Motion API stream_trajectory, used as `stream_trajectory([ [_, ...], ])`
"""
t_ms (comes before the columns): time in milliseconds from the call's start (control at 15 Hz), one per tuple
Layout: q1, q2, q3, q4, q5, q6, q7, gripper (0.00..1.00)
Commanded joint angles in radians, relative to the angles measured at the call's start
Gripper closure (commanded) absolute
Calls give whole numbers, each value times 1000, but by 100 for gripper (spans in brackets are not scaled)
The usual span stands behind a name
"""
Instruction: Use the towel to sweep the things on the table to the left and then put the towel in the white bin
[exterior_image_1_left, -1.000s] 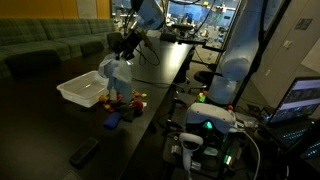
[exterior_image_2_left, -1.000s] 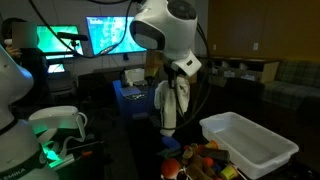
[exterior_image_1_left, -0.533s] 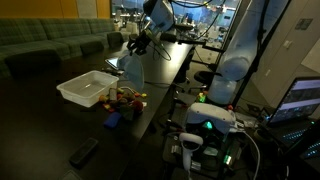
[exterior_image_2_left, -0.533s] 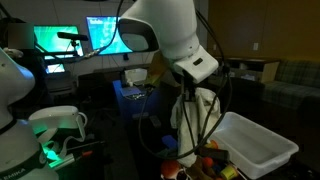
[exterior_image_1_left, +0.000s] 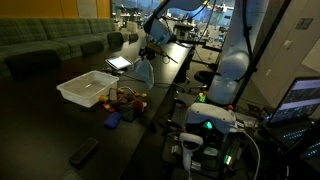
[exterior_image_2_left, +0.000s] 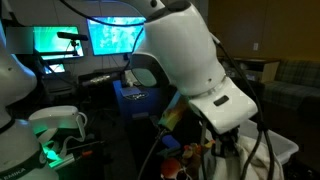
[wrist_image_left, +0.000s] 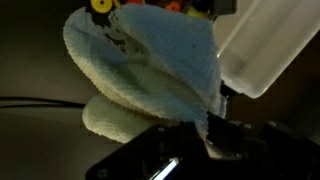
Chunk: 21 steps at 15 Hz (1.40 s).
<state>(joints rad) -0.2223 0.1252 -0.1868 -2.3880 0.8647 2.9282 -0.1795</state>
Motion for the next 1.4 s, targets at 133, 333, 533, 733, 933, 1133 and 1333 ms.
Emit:
stream_trajectory([
  [133, 20, 285, -71, 134, -43, 190, 148, 90],
  [333, 47, 421, -101, 202, -40, 202, 206, 90],
  [533, 36, 533, -97, 273, -171, 174, 360, 90],
  [733, 48, 631, -108, 351, -259, 144, 471, 90],
  [933, 66, 696, -111, 397, -322, 117, 550, 90],
  [1133, 74, 741, -102, 435, -373, 82, 600, 90],
  [1333, 71, 762, -84, 454, -411, 41, 612, 90],
])
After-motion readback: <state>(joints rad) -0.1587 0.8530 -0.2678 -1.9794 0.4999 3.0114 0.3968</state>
